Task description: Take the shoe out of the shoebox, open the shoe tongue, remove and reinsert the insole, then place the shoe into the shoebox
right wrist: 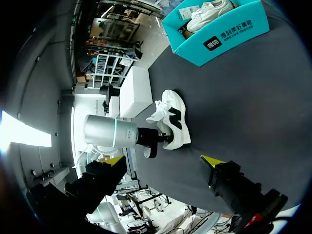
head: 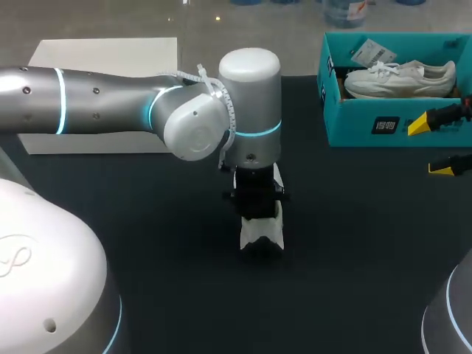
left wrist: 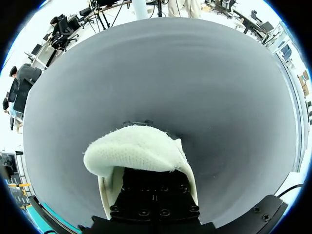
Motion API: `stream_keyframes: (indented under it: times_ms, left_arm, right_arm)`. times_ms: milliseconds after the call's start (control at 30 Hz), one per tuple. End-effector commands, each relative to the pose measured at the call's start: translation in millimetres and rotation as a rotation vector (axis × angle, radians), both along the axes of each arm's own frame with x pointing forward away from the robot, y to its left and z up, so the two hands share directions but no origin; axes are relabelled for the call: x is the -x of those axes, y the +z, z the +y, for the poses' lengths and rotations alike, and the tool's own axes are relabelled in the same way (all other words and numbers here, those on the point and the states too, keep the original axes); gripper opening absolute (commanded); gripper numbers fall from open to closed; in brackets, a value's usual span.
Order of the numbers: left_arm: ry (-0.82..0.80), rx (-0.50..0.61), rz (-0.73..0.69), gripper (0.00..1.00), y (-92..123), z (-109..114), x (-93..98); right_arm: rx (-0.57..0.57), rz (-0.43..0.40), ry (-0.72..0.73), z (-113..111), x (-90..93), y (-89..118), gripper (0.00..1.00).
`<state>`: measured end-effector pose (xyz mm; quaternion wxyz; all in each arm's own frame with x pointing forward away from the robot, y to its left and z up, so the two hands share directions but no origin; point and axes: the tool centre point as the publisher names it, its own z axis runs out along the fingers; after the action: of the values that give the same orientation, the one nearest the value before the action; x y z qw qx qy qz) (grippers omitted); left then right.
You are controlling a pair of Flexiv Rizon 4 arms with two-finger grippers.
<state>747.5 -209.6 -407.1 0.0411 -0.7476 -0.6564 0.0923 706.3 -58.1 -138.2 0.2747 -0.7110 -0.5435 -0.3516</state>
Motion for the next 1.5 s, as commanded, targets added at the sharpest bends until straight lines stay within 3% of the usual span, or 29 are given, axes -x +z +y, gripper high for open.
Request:
stream_keyframes:
  times_ms: [33,167,300,633,800,1100,1500]
  left_arm:
    - [0.001,0.001,-0.016,0.0,-2.1,-6.1,-2.5]
    - [0.004,0.04,-0.063,0.0,21.2,-5.6,-7.0]
    - [0.003,0.079,-0.119,0.0,30.6,-9.2,-5.7]
    - [0.023,0.024,-0.179,0.0,-14.1,-15.0,2.5]
    - [0.036,0.032,-0.183,0.0,1.8,-13.6,-0.8]
    - [0.062,0.066,-0.261,0.0,48.9,-11.0,-29.5]
    - [0.121,0.049,-0.406,0.0,57.8,-13.1,-69.8]
  right_arm:
    - [0.002,0.0,-0.002,0.5,0.7,-0.6,1.0]
    - [0.002,0.0,-0.002,0.5,0.7,-0.6,1.0]
    - [0.002,0.0,-0.002,0.5,0.7,-0.6,1.0]
    - [0.002,0.0,-0.002,0.5,0.7,-0.6,1.0]
    - [0.002,0.0,-0.002,0.5,0.7,-0.6,1.0]
    - [0.002,0.0,-0.002,0.5,0.7,-0.6,1.0]
    - [0.002,0.0,-0.002,0.5,0.7,-0.6,1.0]
